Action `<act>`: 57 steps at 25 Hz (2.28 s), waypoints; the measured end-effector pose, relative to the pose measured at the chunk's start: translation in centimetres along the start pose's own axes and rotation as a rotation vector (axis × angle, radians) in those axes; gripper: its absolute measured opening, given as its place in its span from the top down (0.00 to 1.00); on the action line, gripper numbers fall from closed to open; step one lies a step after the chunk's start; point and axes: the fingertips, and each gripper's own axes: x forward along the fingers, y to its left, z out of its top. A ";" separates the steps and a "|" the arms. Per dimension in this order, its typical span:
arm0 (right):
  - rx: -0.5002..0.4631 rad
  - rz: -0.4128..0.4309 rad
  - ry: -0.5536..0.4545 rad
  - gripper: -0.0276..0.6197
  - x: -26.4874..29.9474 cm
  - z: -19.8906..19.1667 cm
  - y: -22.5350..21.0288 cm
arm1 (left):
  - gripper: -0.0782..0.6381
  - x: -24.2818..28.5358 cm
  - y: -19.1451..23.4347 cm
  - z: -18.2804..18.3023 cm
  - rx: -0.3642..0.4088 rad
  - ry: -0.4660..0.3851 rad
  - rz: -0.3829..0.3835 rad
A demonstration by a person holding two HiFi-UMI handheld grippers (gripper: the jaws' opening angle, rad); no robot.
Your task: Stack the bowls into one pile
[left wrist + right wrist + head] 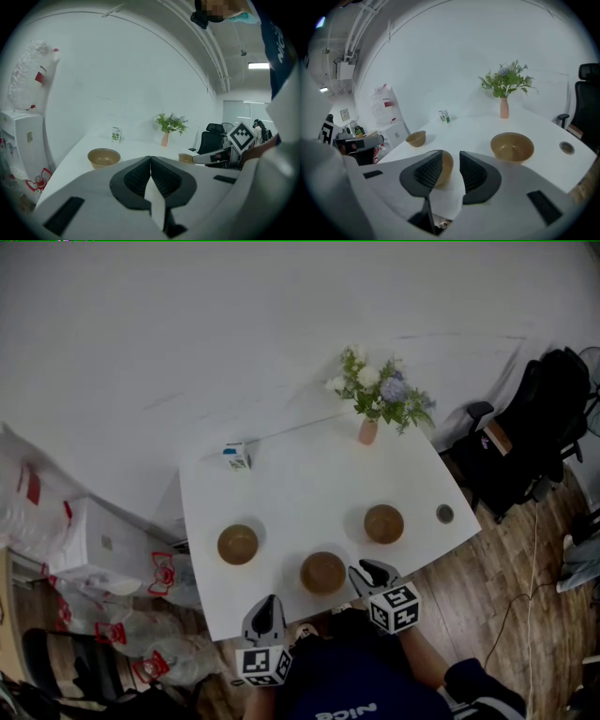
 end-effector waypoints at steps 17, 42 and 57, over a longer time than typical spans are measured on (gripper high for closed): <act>0.043 0.131 0.238 0.76 6.0 -3.2 0.3 | 0.87 0.1 1.5 0.1 -0.021 -0.003 0.115; 0.108 0.151 0.281 0.90 7.3 -3.5 0.7 | 0.87 -0.4 2.2 -0.2 -0.028 0.000 0.184; 0.116 0.045 0.067 0.90 3.6 4.4 -4.7 | 0.87 3.4 0.2 1.1 -0.060 -0.027 0.081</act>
